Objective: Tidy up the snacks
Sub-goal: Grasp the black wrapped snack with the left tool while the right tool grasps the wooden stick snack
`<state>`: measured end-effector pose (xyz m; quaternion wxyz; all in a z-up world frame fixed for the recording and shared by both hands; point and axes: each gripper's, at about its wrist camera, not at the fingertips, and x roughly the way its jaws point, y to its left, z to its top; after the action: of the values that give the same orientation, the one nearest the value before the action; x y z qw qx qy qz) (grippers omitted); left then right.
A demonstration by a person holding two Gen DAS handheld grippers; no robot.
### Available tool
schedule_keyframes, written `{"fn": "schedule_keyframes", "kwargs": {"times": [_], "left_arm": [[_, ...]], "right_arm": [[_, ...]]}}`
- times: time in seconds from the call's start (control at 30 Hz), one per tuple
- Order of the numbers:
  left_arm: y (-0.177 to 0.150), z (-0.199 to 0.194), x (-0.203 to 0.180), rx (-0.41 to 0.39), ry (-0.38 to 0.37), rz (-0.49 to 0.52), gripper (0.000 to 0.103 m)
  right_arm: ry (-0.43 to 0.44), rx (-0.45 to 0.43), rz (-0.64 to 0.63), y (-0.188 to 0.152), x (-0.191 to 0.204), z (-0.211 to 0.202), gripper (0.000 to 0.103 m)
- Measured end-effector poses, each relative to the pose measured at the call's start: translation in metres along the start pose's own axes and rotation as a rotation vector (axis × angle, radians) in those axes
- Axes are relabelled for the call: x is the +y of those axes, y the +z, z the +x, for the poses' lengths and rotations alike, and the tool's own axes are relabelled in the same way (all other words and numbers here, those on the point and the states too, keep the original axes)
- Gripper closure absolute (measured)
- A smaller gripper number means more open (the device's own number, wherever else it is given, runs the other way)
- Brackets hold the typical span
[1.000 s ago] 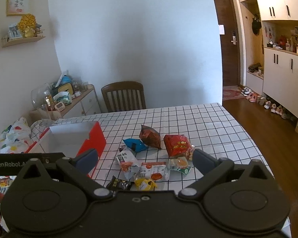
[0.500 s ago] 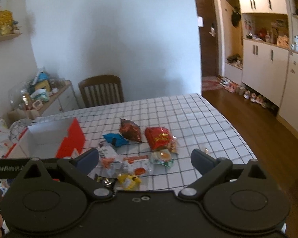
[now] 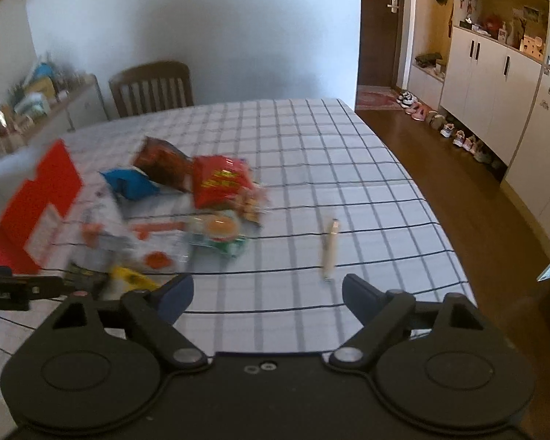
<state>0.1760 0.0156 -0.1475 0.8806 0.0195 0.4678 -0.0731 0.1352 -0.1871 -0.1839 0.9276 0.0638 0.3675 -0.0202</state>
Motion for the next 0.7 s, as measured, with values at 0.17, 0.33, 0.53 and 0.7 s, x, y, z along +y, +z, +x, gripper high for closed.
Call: {"fn": "schedule_keyframes", "kwargs": {"times": [0.17,0.33,0.53,0.7], "left_arm": [[0.004,0.018,-0.003,0.021,0.046,0.011,0.0],[0.008,0.032,-0.007,0.028,0.067,0.054,0.001],[0.01,0.047,-0.011,0.06,0.075,0.065,0.006],[0.011,0.052,-0.013,0.069,0.074,0.061,0.012]], "right_arm": [[-0.043,0.052,0.034,0.011,-0.03,0.04,0.025],[-0.055,0.076,0.009,0.023,-0.042,0.075,0.035],[-0.03,0.113,0.011,0.033,-0.052,0.102,0.046],[-0.021,0.146,0.042,0.036,-0.057,0.117,0.057]]}}
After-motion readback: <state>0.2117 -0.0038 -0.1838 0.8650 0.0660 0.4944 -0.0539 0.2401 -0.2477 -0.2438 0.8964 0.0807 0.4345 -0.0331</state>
